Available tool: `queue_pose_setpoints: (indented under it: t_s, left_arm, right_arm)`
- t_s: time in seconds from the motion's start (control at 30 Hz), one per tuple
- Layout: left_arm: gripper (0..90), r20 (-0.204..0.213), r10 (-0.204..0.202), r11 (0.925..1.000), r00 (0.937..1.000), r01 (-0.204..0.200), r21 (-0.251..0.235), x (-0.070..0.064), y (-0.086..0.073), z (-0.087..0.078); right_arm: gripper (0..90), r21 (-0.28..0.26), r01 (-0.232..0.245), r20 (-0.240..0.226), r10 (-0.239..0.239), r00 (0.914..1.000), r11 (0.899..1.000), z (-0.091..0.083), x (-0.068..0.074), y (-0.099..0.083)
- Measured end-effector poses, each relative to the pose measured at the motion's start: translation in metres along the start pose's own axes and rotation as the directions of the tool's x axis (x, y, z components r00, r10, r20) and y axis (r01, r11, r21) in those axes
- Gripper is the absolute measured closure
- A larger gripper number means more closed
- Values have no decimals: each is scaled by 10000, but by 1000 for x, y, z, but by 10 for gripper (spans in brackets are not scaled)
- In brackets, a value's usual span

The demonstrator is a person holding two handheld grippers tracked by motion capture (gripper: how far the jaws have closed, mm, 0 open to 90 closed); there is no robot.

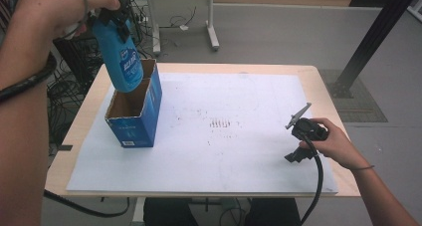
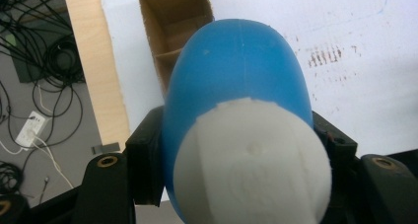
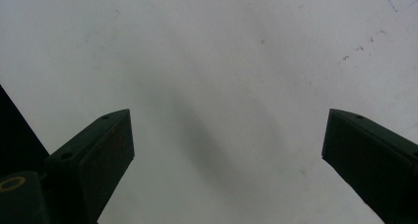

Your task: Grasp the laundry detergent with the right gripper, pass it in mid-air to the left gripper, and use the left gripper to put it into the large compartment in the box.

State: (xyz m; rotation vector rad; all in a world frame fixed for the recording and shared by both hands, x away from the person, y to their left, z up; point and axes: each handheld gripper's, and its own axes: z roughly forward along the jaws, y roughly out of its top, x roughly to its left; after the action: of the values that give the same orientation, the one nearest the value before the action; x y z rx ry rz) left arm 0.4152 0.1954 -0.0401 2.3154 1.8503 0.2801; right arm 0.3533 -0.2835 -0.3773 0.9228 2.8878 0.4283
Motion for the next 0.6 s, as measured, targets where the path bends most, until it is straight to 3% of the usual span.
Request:
queue_pose_setpoints:
  t_s: [0.23,0.6]
  left_arm:
    - [376,-72,-570,9981,9983,568,-247,9,-4,15]
    - [377,-253,-823,9946,9963,805,-653,13,-12,37]
  right_arm:
    - [54,-30,-18,-39,18,10000,10000,3,1,0]
    - [56,-11,107,-96,-107,9999,9999,8,3,2]
